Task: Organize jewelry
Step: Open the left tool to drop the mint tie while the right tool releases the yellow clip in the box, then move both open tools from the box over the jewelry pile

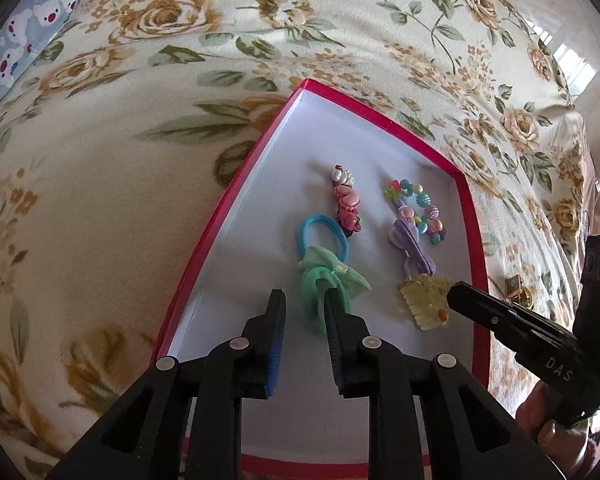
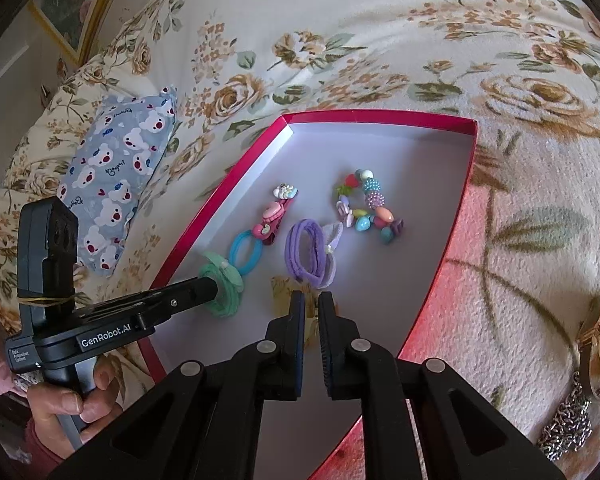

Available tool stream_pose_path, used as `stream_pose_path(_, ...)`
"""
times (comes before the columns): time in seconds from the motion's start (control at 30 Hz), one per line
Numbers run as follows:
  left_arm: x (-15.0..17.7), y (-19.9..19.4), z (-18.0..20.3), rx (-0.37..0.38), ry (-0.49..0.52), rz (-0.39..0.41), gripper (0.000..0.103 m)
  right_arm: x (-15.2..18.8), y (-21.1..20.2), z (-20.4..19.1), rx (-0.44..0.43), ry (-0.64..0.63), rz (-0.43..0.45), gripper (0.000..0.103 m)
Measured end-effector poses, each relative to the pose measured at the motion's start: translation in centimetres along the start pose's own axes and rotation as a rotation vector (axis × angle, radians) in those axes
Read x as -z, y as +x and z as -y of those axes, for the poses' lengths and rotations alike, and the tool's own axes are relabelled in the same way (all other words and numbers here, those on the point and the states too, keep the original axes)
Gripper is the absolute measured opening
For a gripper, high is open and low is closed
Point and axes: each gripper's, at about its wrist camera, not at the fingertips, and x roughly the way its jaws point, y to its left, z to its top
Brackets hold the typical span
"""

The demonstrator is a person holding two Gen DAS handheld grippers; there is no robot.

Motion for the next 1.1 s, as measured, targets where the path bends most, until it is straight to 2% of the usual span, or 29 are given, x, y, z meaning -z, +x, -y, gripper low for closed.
stream_pose_path(0.17, 0.4, -1.4, 0.0, 0.009, 0.001, 0.025, 0.022, -0.1, -1.3, -0.1, -0.006, 0.012, 0.028, 0.021)
stream_pose_path(0.23, 0.7, -2.1, 0.1, 0.013, -0.005, 0.035, 0.027, 0.0, -2.0, -0.3, -0.012, 0.011, 0.042, 0.022)
stream_pose_path(0.3, 1.1, -2.7, 0.1, 0.019, -0.012, 0.045, 0.037, 0.2, -2.9, -0.3, -0.016, 0.014, 0.057, 0.024)
stream_pose_path(0.4, 1.8, -3.6, 0.3, 0.030, -0.025, 0.052, 0.047, 0.6, -4.2, -0.1, -0.017, 0.020, 0.076, 0.030)
stream_pose_path(0.57, 2.8, -4.6, 1.7, 0.046, 0.009, 0.047, 0.049, 2.1, -6.6, 1.6, -0.005, 0.052, 0.095, 0.032)
stream_pose_path(1.1, 5.0, -5.3, 8.8, 0.114, 0.188, 0.014, 0.052, 7.0, -15.4, 7.8, 0.126, 0.173, 0.190, 0.035)
